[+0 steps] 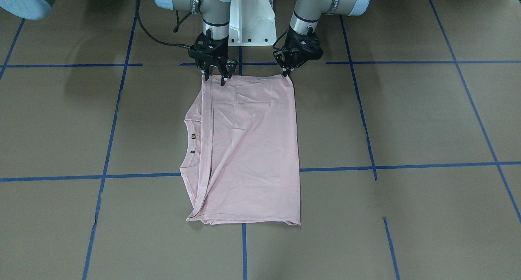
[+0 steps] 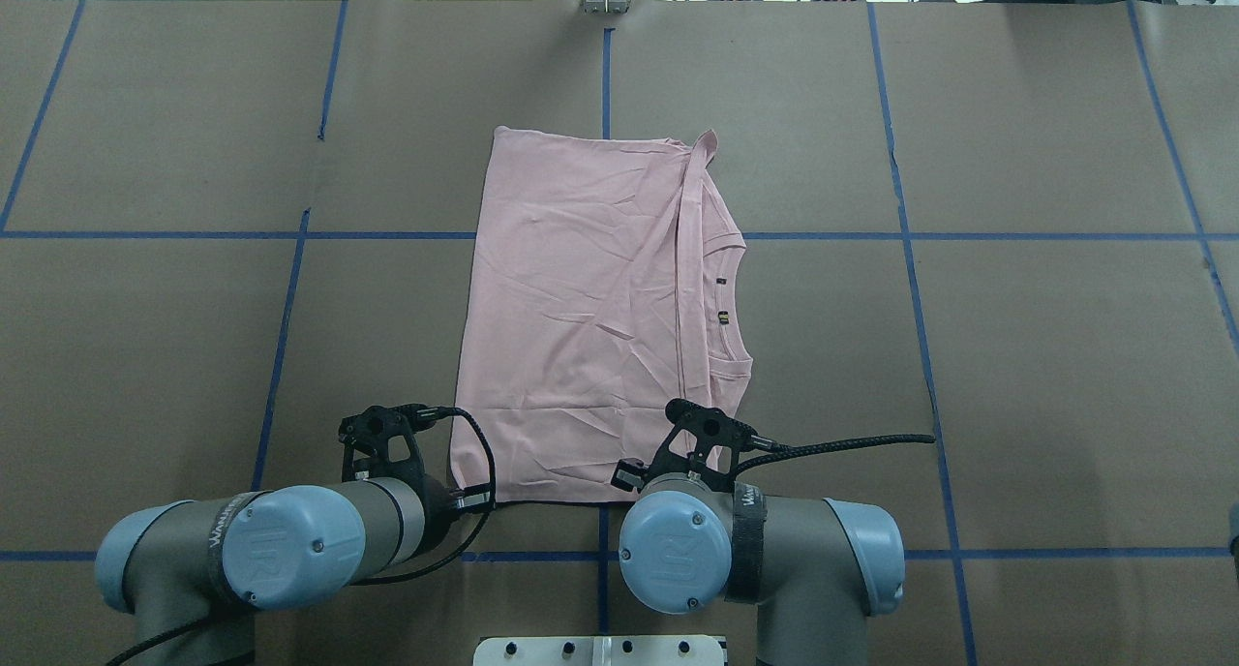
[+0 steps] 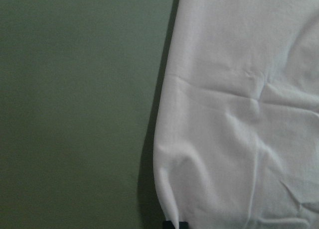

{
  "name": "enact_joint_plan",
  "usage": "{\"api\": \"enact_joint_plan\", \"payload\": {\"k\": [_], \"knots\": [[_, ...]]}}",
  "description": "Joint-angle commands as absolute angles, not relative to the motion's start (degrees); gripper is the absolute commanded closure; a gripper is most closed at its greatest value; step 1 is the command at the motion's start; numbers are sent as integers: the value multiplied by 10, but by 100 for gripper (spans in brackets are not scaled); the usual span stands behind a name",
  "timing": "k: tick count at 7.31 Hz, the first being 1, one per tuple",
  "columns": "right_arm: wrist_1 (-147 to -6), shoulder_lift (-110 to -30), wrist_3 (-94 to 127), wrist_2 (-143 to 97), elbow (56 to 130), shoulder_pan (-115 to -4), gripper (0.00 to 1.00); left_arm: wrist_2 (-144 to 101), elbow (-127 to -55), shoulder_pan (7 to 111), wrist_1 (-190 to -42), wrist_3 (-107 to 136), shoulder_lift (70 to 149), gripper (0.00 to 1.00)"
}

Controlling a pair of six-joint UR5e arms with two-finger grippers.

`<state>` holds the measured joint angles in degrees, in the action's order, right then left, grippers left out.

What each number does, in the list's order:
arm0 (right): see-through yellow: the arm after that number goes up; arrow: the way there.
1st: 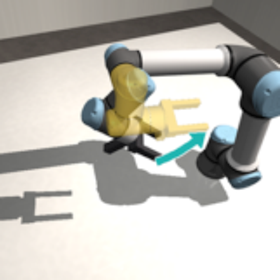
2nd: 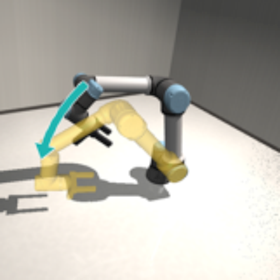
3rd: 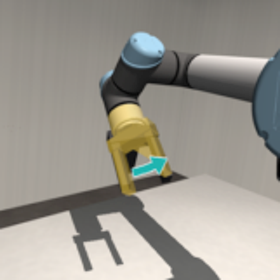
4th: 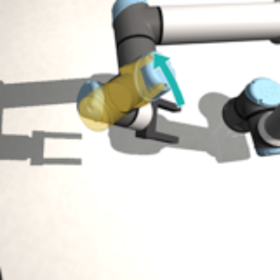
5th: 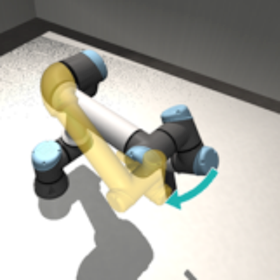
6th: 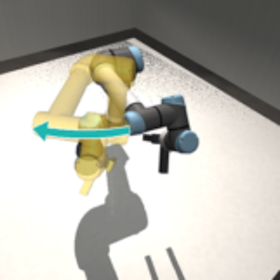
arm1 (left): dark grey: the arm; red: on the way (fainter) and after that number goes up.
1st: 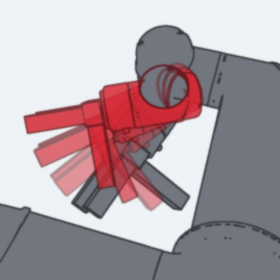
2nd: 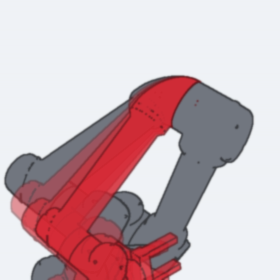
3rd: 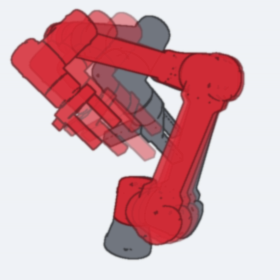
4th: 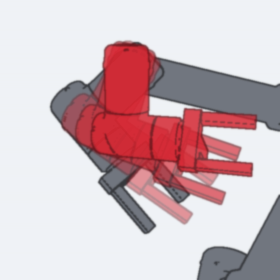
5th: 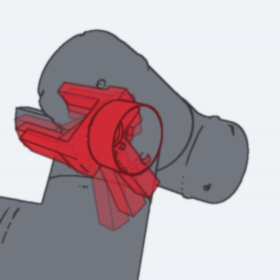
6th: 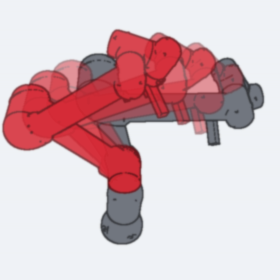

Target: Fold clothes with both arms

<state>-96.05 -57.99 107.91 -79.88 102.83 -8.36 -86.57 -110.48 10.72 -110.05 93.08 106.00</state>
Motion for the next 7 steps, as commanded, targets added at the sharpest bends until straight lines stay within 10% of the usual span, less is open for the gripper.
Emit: {"api": "enact_joint_plan", "payload": {"k": [1, 7], "knots": [[-961, -579, 1112, -799, 1028, -83, 100, -866, -1106, 108, -1100, 931, 1060, 100], [-961, -578, 1137, -797, 1036, -95, 100, -867, -1106, 106, -1100, 930, 1065, 100]]}}
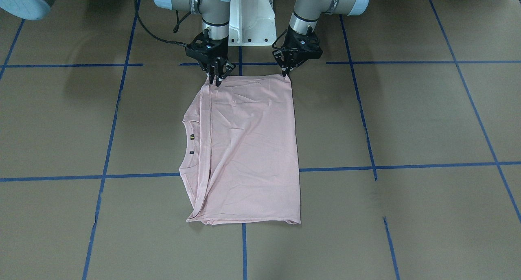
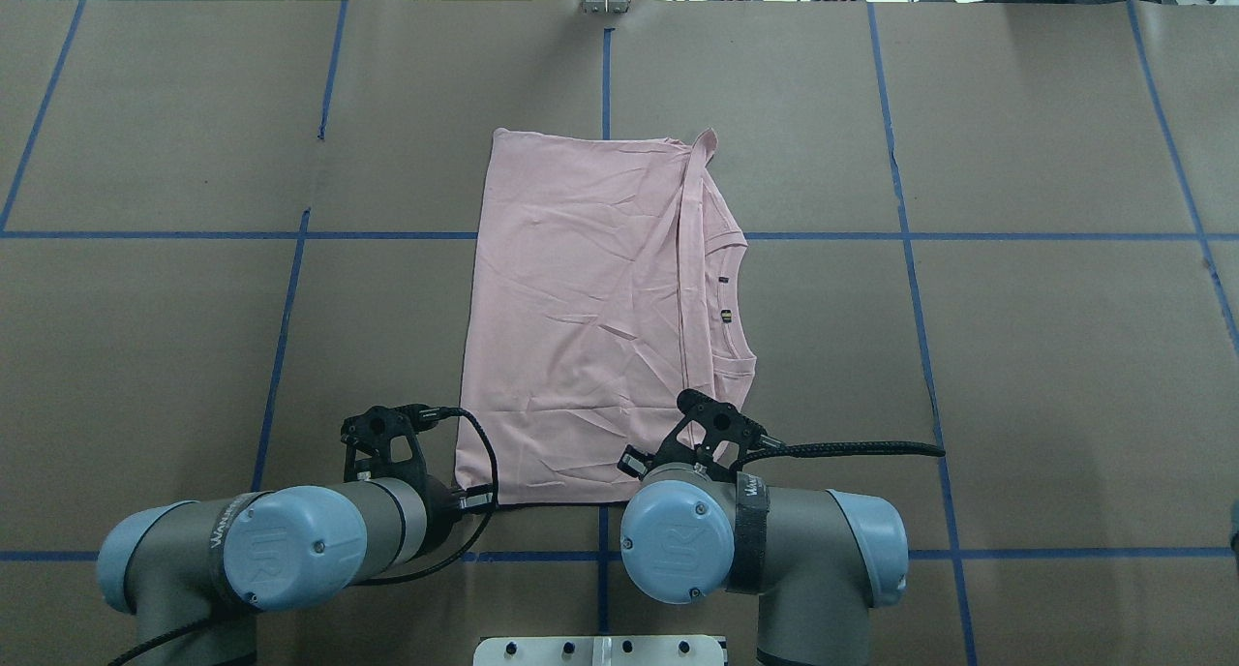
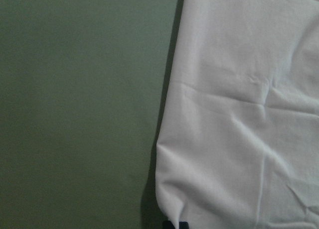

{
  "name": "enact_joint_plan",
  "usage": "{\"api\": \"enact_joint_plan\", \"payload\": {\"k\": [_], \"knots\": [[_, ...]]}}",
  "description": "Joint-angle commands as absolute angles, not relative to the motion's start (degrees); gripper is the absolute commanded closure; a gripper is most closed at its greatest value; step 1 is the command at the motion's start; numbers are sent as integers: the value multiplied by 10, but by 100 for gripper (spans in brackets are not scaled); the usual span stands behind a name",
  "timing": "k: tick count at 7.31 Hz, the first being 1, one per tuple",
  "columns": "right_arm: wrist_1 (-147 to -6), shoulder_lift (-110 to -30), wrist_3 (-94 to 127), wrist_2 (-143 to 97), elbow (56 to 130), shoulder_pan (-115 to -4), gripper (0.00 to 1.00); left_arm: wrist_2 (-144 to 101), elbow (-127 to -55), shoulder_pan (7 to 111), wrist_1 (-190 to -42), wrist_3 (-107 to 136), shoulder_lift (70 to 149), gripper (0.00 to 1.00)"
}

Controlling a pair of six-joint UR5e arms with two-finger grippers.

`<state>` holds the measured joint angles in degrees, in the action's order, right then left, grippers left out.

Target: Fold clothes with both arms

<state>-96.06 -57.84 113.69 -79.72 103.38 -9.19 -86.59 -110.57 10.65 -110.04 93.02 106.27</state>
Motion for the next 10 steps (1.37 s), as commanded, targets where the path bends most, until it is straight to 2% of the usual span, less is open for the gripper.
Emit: {"api": "enact_joint_plan", "payload": {"k": [1, 5, 7, 9, 10], "knots": [[-961, -578, 1136, -797, 1041, -96, 100, -867, -1106, 106, -1100, 930, 1065, 100], [-961, -580, 1130, -797, 1045, -96, 100, -867, -1107, 108, -1100, 927, 1065, 100], [-964, -582, 1127, -799, 1067, -97, 100, -869, -1129, 115, -1093, 925, 1063, 100], [-994, -589, 1127, -802, 1124, -98, 100, -873, -1227, 115, -996, 904, 1063, 100], [-1044, -590, 1127, -802, 1182, -98, 100, -901, -1280, 115, -939, 904, 1065, 100]]}}
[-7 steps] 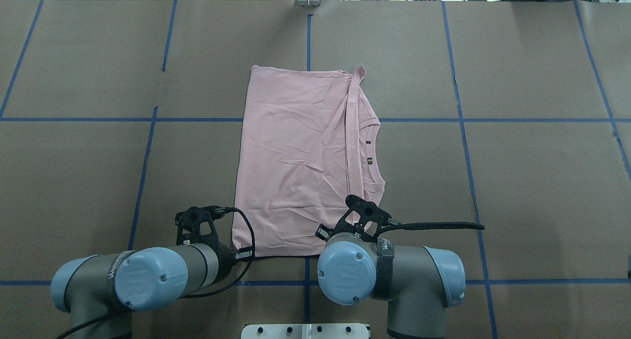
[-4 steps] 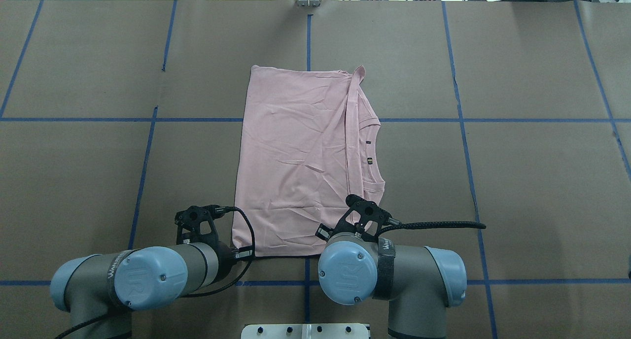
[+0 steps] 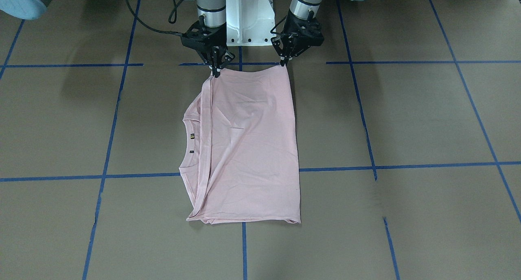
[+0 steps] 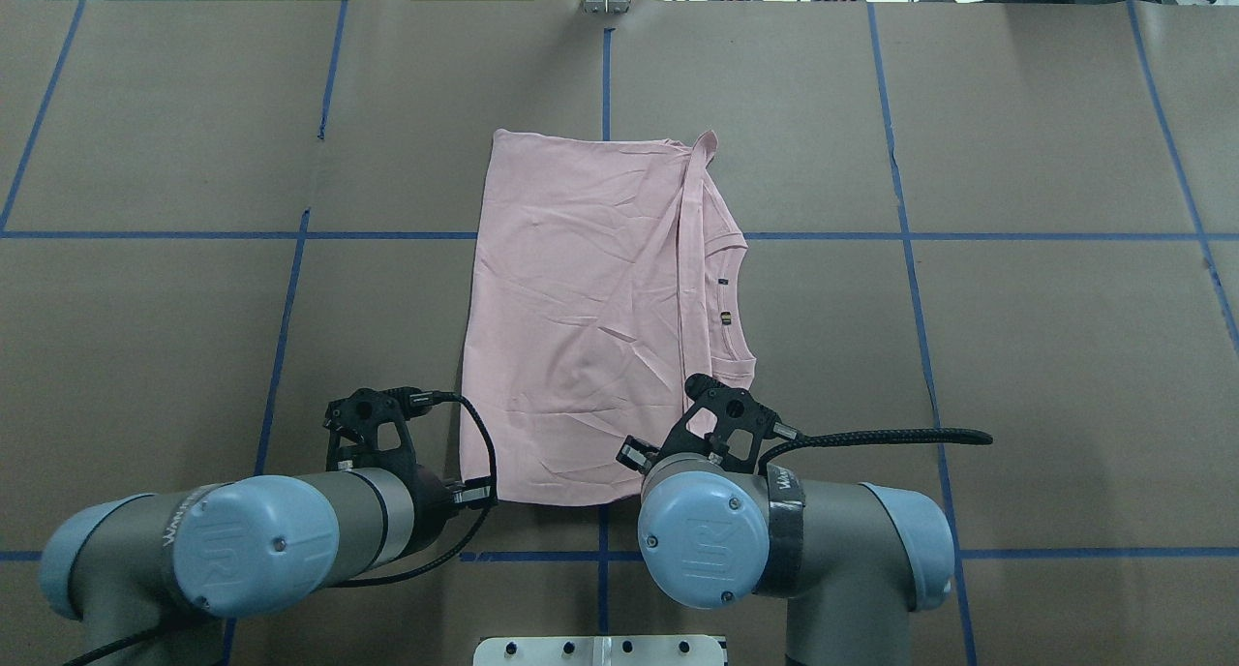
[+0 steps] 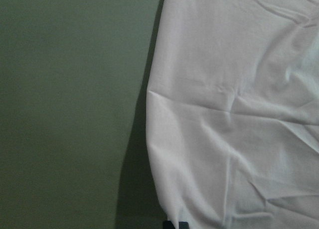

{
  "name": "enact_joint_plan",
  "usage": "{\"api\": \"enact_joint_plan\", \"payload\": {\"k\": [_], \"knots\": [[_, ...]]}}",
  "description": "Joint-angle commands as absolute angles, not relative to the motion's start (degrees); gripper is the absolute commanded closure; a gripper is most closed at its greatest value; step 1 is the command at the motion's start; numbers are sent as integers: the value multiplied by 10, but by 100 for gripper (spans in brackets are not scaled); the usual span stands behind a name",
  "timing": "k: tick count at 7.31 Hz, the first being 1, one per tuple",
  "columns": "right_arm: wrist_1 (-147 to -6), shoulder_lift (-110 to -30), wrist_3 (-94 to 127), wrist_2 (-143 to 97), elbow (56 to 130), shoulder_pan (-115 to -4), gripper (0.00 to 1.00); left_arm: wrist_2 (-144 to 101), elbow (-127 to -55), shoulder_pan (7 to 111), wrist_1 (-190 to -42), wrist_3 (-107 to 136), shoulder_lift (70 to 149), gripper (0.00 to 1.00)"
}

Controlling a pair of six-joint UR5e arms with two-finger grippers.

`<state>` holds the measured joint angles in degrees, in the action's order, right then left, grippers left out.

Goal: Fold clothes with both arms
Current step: 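Lift the near edge with both grippers and fold it away from the robot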

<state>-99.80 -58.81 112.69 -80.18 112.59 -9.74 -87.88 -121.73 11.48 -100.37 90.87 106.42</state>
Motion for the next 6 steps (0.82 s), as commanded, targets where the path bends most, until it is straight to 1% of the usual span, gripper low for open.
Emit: {"api": "enact_joint_plan", "payload": {"k": [1, 2, 3, 5, 6], "knots": [[-1113, -586, 1128, -805, 1247, -92, 100, -912, -1338, 115, -889, 904, 1068, 100], [-1160, -583, 1128, -815, 1296, -88, 100, -930, -1391, 115, -831, 904, 1081, 100], [-1180, -581, 1128, -823, 1324, -86, 100, -932, -1416, 115, -789, 904, 1104, 100], [-1180, -580, 1128, -823, 1318, -85, 100, -933, -1404, 125, -784, 903, 1111, 100], [-1177, -578, 1125, -823, 1309, -85, 100, -930, -1380, 135, -785, 892, 1114, 100]]}}
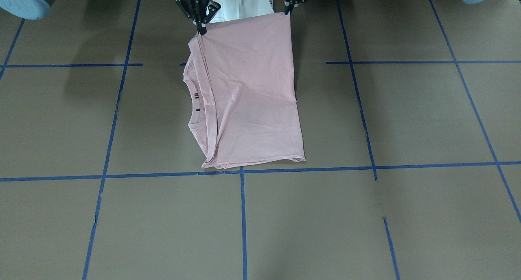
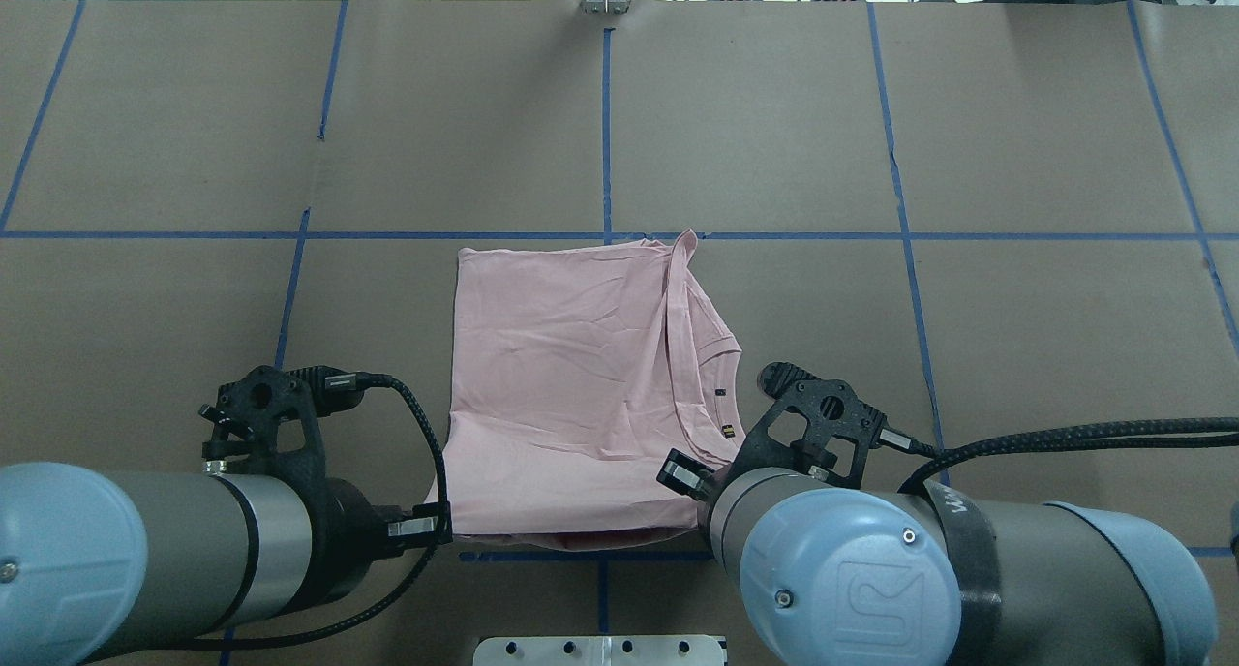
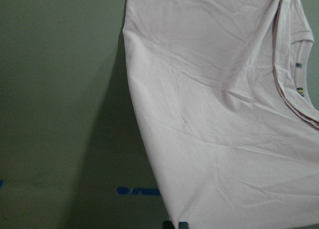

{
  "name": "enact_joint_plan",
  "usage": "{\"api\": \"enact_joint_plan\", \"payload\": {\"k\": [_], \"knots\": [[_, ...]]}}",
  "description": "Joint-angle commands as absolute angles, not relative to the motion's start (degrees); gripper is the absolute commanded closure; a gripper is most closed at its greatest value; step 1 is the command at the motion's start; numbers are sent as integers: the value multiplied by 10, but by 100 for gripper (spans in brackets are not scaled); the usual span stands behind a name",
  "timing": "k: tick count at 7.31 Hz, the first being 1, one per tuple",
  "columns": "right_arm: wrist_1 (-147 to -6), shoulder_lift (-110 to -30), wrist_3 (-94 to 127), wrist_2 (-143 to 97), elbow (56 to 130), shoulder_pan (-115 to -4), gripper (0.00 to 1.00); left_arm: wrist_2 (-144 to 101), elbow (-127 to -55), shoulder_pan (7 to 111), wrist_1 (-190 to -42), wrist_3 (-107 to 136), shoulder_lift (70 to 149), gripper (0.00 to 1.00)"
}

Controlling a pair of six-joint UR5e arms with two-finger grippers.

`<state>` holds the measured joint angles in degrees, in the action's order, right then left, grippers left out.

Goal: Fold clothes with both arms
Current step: 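Lift the near edge with both grippers and fold it away from the robot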

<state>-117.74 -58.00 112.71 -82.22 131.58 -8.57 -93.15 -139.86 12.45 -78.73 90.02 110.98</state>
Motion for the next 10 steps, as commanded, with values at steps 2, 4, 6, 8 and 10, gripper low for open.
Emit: {"api": "enact_joint_plan", "payload": {"k": [2, 4, 6, 8, 10], "knots": [[-1172, -549, 1057, -823, 1266, -146, 100, -934, -1303, 215, -788, 809, 1161, 100], [-1063, -523, 1018, -857, 1144, -225, 100, -951, -1222, 280, -836, 754, 1173, 100], [-961, -486, 926, -883, 988, -302, 100, -975, -1053, 365, -956, 693, 1215, 71], [-860, -393, 767, -946, 761, -382, 0, -1034, -819, 467, -1115, 524, 1281, 0], [-813, -386, 728, -1004, 737, -407, 0, -1063, -806, 491, -1141, 484, 1279, 0]]}}
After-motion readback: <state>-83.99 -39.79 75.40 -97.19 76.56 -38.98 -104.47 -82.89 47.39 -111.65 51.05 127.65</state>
